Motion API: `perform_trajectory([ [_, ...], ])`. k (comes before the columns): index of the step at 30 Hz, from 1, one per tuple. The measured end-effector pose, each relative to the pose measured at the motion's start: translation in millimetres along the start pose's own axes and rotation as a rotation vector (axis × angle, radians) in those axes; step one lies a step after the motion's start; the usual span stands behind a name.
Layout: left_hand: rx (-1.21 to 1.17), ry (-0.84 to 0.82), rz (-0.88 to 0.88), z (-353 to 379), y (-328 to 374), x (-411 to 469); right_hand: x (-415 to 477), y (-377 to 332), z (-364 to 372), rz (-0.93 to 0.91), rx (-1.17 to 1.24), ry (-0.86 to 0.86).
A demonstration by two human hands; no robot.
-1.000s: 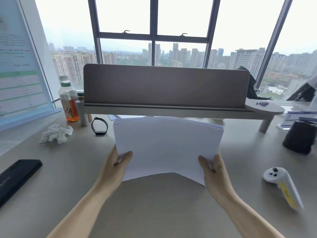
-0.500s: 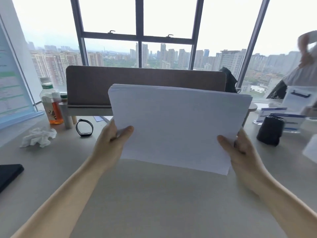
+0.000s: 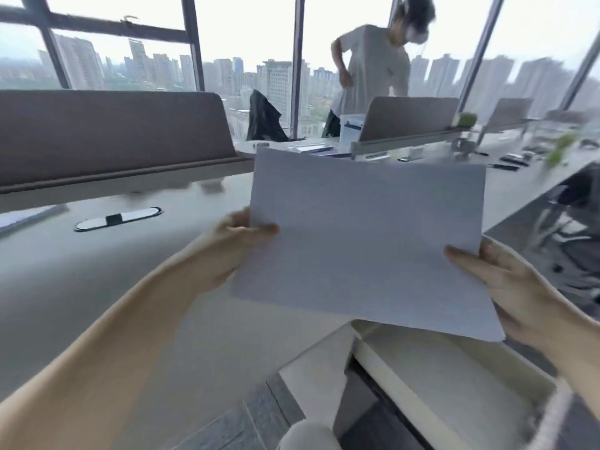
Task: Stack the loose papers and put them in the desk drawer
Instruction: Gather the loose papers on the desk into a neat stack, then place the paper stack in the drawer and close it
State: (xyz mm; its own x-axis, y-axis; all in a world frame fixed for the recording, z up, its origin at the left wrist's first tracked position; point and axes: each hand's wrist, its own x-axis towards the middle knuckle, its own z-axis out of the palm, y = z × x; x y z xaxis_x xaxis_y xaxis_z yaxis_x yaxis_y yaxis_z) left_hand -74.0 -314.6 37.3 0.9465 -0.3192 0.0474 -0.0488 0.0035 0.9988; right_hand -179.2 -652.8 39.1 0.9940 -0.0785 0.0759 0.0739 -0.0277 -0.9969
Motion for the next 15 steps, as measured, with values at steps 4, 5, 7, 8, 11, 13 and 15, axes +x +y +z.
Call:
perform_trajectory([
  [4, 0.088, -0.159, -0.104, 91.4, -26.2, 24.4, -58.8, 25.2, -78.6, 0.186, -0.008, 0.158],
  [5, 0.126, -0.180, -0.121, 111.9, -33.8, 30.7, -71.4, 32.6, -94.6, 0.223, 0.002, 0.197],
  [7, 0.215, -0.220, -0.160, 151.2, -49.7, 42.8, -92.8, 47.8, -121.5, 0.291, 0.041, 0.282],
  [8, 0.269, -0.236, -0.182, 169.1, -58.9, 49.2, -101.9, 56.0, -133.7, 0.320, 0.060, 0.326],
  [11, 0.501, -0.278, -0.220, 215.6, -86.0, 63.8, -122.7, 79.8, -163.1, 0.387, 0.101, 0.414],
  [13, 0.675, -0.303, -0.199, 239.4, -104.0, 70.5, -130.9, 93.7, -174.8, 0.418, 0.126, 0.448],
  [15, 0.829, -0.326, -0.172, 256.8, -121.8, 77.6, -135.6, 106.5, -181.8, 0.439, 0.145, 0.477],
])
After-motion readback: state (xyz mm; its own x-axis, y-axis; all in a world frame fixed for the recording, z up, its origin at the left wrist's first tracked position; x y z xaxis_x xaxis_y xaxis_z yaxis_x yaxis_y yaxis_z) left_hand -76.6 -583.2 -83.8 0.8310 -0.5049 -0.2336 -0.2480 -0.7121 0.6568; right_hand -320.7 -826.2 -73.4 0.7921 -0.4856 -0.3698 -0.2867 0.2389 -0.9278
